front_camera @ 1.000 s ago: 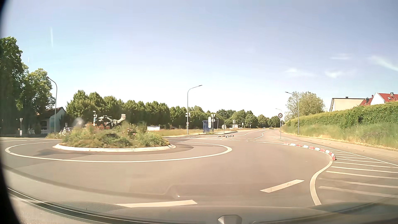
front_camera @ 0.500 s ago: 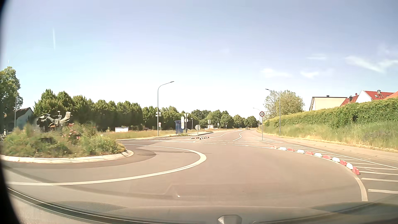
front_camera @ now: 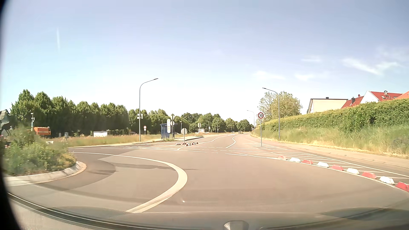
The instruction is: Follow the waypoints while adhering to traffic rules and regulations
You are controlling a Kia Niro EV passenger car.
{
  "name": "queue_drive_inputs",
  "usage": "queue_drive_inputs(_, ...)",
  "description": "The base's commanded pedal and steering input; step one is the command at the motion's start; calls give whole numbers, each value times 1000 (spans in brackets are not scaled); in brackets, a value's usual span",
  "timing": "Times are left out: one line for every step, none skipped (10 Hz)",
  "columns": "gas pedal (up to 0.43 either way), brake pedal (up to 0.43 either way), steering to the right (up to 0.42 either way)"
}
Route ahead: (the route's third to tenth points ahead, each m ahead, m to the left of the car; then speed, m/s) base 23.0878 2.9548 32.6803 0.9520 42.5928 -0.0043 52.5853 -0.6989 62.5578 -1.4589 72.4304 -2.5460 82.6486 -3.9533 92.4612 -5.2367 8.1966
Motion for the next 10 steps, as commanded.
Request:
queue_drive_inputs(59,30,5)
queue_drive_inputs(59,30,-12)
queue_drive_inputs(59,30,-25)
queue_drive_inputs(59,30,-36)
queue_drive_inputs(59,30,-38)
queue_drive_inputs(59,30,-38)
queue_drive_inputs(59,30,-38)
queue_drive_inputs(59,30,-38)
queue_drive_inputs(59,30,-37)
queue_drive_inputs(47,30,-36)
